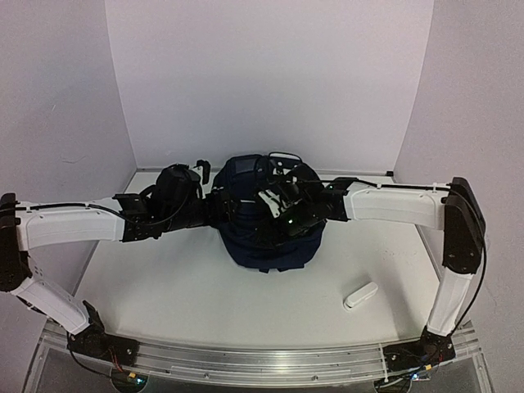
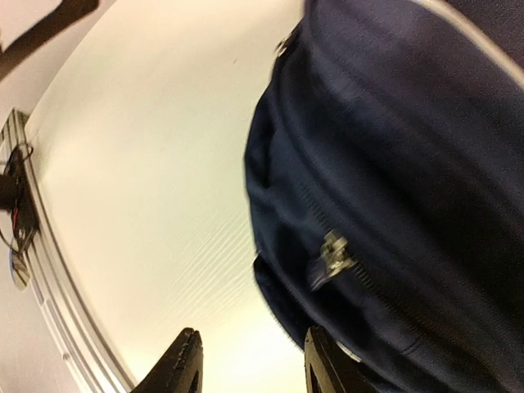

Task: Pack the student bag
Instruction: Zip the student bag at the center of the board.

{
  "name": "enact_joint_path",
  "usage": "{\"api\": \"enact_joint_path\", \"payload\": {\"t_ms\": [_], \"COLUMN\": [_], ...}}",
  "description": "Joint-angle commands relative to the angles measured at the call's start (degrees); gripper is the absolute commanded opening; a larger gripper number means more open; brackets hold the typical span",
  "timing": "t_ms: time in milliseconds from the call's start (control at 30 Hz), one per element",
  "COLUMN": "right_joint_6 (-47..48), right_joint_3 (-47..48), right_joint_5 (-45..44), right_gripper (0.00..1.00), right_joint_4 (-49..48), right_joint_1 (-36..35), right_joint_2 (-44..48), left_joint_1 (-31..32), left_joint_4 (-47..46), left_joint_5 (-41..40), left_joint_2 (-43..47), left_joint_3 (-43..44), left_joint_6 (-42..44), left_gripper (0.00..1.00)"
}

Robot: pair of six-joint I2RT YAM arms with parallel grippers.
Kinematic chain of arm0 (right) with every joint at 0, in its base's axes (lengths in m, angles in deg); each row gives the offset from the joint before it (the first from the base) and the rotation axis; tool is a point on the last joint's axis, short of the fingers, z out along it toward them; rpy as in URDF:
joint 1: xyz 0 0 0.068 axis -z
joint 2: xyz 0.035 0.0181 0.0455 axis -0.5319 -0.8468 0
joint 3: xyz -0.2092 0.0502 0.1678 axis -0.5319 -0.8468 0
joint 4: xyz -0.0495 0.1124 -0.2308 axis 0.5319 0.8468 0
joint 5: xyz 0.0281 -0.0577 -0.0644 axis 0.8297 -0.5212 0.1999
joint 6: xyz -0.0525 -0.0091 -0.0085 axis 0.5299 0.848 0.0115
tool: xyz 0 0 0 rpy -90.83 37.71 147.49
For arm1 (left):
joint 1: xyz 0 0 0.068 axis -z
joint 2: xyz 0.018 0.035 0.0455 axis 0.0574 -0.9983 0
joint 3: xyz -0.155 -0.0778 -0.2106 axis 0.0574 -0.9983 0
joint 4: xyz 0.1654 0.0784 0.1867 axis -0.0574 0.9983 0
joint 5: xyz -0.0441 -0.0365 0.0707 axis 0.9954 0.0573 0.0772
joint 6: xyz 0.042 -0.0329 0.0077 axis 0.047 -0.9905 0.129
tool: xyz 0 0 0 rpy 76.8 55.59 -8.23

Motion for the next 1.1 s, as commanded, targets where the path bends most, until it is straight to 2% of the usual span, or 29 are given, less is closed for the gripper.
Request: {"api": "enact_joint_path", "payload": {"t_ms": [0,500,633,733,833,900,1067], "right_joint_6": [-4.3,-7.9,-8.88,-8.91,-8.58,-7.92,-5.81], "right_joint_3": [-1.22,-1.57,-0.91,-0.5,-0.56,-1.03,-1.81], "right_joint_5": [-4.89,-8.81,-10.38,-11.14,-10.81,-10.58,-9.28], "right_gripper": [0.43,0.39,0.32,0.2,0.01,0.0,0.0], "right_joint_4": [-8.74,-11.72,-11.74,-11.73,-11.64,-11.4,-10.21], "right_joint_1": [0.26,0.24,0.3,0.25,0.25,0.27,0.52], "right_joint_2": [-1.2,-4.77,-6.19,-6.55,-5.56,-4.2,-1.1], "left_joint_1": [-0.01,0.01,-0.01,-0.03,0.0,-0.06,-1.8], "left_joint_4": [-1.93,-2.54,-2.33,-1.12,0.95,1.46,-0.1], "left_joint_5": [-1.98,-2.05,-1.54,-1.29,-0.83,0.11,4.6], "left_joint_2": [2.02,2.42,1.15,0.41,0.33,1.04,5.11], "left_joint_3": [-0.31,-0.84,-0.05,0.55,1.22,0.88,-3.16], "left_joint_6": [-0.64,0.04,2.27,4.49,8.89,14.98,31.15], "left_gripper": [0.84,0.84,0.85,0.87,0.96,0.99,1.0]}}
